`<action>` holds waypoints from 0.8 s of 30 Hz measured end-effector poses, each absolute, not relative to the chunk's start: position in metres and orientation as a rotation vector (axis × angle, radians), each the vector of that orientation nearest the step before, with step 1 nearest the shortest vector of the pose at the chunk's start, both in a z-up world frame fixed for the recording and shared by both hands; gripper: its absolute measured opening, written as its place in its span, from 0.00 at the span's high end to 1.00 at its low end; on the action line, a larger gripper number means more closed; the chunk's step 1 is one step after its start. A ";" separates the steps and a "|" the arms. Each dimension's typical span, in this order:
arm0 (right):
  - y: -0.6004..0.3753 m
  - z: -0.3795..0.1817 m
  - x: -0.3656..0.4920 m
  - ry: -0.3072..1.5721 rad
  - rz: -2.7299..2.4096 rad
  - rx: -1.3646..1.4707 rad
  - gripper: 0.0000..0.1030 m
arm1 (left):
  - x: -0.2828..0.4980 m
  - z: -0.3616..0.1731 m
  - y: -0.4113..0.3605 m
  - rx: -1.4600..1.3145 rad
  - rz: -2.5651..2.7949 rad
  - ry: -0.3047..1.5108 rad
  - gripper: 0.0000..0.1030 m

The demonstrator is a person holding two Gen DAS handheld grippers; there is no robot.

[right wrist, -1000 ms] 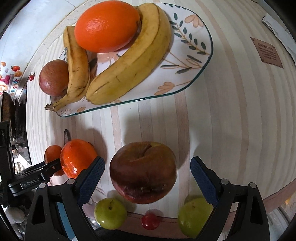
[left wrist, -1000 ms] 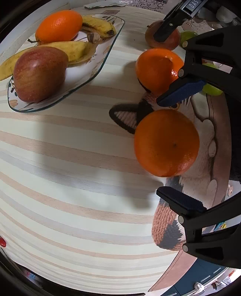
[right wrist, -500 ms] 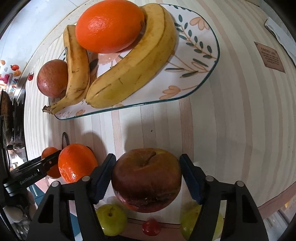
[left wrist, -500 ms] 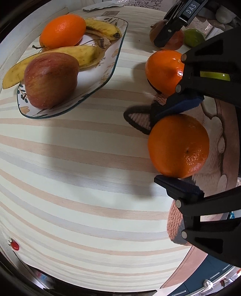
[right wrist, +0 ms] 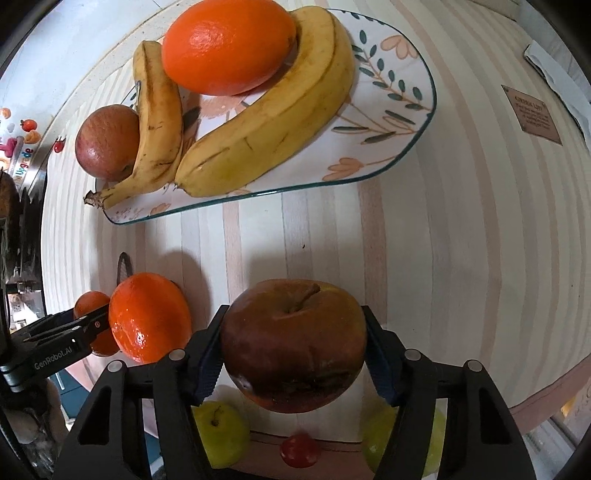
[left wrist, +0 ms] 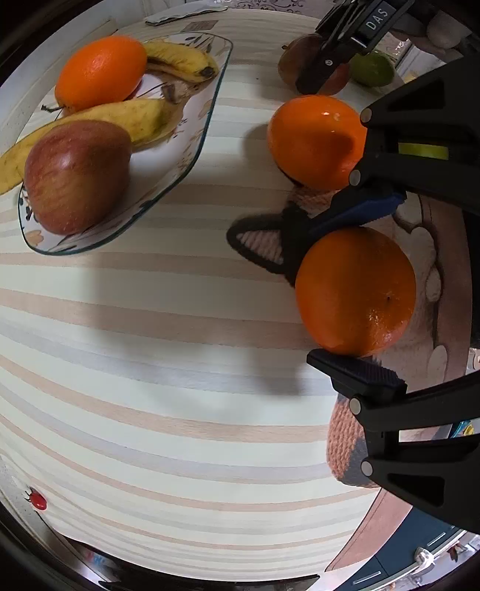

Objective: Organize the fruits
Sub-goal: 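Carry the tangerine and dark red apple onto the plate and open both tools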

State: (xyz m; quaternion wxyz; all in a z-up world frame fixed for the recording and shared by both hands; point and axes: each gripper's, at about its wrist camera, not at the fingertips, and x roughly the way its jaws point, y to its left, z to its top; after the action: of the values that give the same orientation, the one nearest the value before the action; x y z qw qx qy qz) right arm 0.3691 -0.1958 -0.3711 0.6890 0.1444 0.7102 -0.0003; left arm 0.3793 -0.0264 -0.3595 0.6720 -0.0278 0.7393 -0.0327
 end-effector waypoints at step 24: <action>-0.280 -0.302 0.463 1.392 -0.045 0.496 0.34 | 0.504 -0.237 -0.065 -0.079 -0.261 1.446 0.41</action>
State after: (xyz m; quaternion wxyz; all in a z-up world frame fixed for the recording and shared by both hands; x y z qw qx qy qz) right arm 0.4633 -0.2796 -0.3020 0.7391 0.2261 0.6342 -0.0204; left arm 0.5036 -0.0646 -0.2373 0.7414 -0.0359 0.6594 -0.1190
